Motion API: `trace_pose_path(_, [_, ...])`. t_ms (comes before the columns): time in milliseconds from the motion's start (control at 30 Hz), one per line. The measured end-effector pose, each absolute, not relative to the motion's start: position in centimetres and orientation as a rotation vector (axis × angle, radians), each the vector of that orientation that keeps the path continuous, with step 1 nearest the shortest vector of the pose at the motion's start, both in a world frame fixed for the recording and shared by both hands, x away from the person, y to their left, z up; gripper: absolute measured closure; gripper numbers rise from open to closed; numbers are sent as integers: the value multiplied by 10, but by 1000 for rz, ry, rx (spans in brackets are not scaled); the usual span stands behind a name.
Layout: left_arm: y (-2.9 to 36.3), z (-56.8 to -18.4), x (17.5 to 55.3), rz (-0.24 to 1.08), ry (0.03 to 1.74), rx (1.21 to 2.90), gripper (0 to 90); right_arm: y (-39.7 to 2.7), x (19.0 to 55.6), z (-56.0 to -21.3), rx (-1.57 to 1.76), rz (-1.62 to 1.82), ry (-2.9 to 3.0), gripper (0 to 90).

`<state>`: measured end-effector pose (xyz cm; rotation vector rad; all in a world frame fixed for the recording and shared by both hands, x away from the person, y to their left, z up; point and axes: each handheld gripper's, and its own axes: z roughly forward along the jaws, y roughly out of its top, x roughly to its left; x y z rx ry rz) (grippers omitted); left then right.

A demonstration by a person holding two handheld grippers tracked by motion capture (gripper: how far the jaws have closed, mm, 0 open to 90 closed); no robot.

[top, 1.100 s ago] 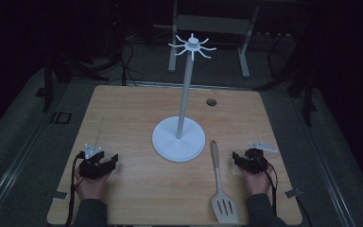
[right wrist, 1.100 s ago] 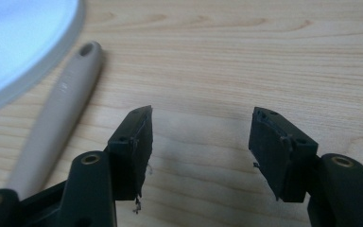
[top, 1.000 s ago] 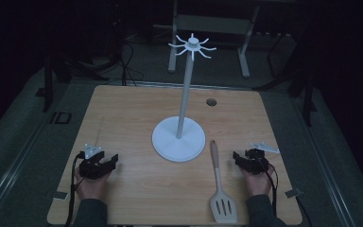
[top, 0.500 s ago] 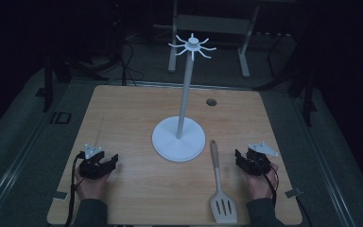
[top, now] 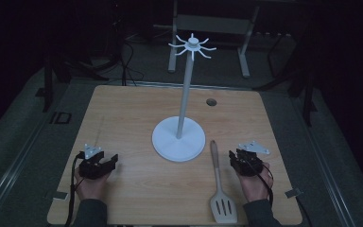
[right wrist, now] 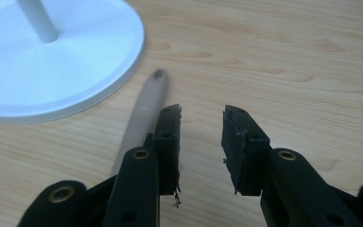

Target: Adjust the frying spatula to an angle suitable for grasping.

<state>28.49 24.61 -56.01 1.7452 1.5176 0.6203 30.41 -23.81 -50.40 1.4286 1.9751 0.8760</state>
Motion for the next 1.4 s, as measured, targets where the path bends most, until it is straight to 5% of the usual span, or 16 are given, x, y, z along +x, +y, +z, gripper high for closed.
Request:
trace_pose_path(600, [247,-559,285,619,1517,1742,400,-197,309,-526,1484,848,2186,719])
trace_pose_path(1400, [246,-560,285,619,1517,1743,399,-198,313,-542,1509,759,2196,734])
